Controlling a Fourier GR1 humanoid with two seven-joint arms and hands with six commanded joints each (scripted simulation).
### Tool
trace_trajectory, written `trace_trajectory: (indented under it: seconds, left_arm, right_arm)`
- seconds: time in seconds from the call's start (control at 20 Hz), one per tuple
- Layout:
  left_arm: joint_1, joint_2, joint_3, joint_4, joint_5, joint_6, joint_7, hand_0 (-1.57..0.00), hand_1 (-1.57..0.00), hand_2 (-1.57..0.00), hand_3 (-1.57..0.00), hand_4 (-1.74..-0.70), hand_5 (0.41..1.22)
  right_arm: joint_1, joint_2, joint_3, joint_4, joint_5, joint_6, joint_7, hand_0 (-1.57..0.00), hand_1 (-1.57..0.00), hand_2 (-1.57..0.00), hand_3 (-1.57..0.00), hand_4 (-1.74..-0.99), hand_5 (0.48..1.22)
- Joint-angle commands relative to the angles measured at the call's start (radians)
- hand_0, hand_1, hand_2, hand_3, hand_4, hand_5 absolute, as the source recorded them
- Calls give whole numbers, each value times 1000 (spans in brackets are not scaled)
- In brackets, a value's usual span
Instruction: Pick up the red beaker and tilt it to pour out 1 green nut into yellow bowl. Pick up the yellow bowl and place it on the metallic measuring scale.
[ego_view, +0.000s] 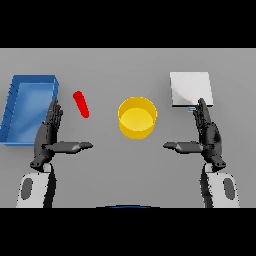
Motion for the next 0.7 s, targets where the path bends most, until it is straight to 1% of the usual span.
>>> trace_trajectory:
  seconds: [0.0,0.25,0.3,0.35,0.4,0.45,0.5,0.65]
  left_arm:
    - [0,3,3,0,3,-1,0,1,1,1,1,-1151,599]
    - [2,32,29,11,32,-25,-2,1,1,1,1,-1151,599]
    - [36,60,-2,-33,-9,-35,-16,1,1,1,1,-1151,599]
    - [68,75,-22,-73,-30,-43,-32,1,1,1,1,-1156,599]
    - [79,83,-37,-95,-47,-46,-20,1,1,1,1,-1158,599]
    - [83,88,-44,-117,-48,-47,5,1,1,1,1,-1161,599]
    - [93,96,-48,-130,-52,-52,22,1,1,1,1,-1163,599]
    - [108,110,-60,-137,-71,-58,25,1,1,1,1,-1164,603]
  right_arm:
    - [0,0,0,0,0,-1,0,1,1,1,1,-1167,599]
    - [8,5,10,-12,7,-4,-4,1,1,1,1,-1167,599]
    - [31,-33,52,-35,126,-42,-68,1,1,1,1,-1167,599]
    - [70,-56,81,-72,200,-64,-103,1,1,1,1,-1163,595]
    - [88,-57,107,-86,248,-77,-106,1,1,1,1,-1162,594]
    - [86,-58,116,-87,277,-90,-79,1,1,1,1,-1160,591]
    - [100,-56,127,-97,297,-97,-84,1,1,1,1,-1159,590]
    - [106,-59,122,-108,290,-94,-71,1,1,1,1,-1183,596]
